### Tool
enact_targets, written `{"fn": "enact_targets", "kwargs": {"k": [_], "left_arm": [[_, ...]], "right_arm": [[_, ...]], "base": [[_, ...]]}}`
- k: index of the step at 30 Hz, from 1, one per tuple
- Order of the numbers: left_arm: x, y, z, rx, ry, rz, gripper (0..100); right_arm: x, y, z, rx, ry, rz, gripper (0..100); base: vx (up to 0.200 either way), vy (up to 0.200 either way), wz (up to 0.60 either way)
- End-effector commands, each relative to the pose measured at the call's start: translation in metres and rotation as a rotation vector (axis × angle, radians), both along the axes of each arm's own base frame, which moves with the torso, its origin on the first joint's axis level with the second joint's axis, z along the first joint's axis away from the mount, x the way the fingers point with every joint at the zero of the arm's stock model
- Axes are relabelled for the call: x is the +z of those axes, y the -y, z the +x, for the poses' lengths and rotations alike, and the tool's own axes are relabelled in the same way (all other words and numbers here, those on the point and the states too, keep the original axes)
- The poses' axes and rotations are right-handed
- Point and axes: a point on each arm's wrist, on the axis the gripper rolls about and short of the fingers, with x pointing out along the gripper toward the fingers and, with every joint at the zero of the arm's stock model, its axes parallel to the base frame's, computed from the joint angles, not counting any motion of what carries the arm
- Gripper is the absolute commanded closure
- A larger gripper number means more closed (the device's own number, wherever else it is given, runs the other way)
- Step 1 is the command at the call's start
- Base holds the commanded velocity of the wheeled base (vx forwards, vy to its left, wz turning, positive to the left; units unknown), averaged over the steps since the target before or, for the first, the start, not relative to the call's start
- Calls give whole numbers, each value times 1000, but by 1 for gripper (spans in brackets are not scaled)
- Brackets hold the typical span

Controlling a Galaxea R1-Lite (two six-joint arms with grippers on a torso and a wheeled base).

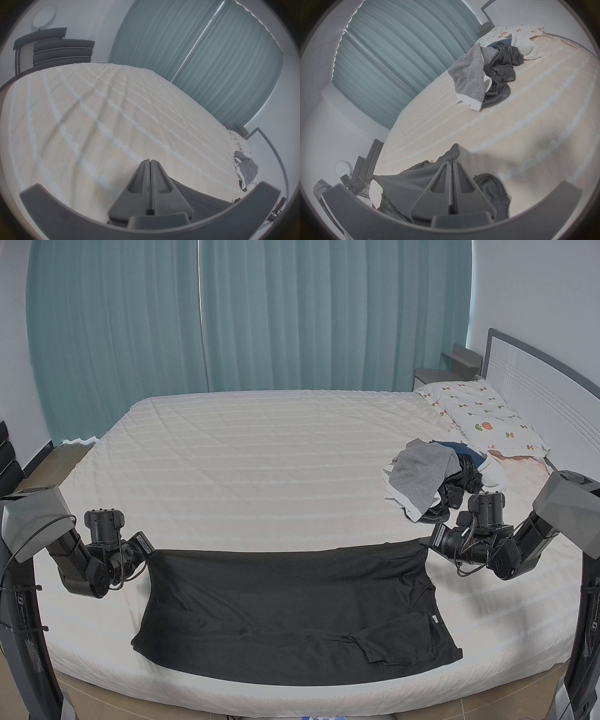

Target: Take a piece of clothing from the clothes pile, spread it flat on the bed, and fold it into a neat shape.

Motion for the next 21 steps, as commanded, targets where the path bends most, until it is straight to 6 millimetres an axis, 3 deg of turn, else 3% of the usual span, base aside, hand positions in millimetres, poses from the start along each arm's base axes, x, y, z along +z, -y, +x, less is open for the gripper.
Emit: {"fn": "enact_targets", "kwargs": {"k": [1, 10, 21], "left_arm": [[-4, 1, -13, -17, -14, 30, 100], [-18, 4, -43, -88, -47, 137, 100], [-35, 9, -77, -186, -154, 217, 100]], "right_arm": [[9, 3, -22, 34, -15, -15, 100], [-6, 7, -60, 105, -102, -92, 100], [-28, 10, -91, 184, -195, -175, 100]], "base": [[0, 0, 0], [0, 0, 0], [0, 0, 0]]}}
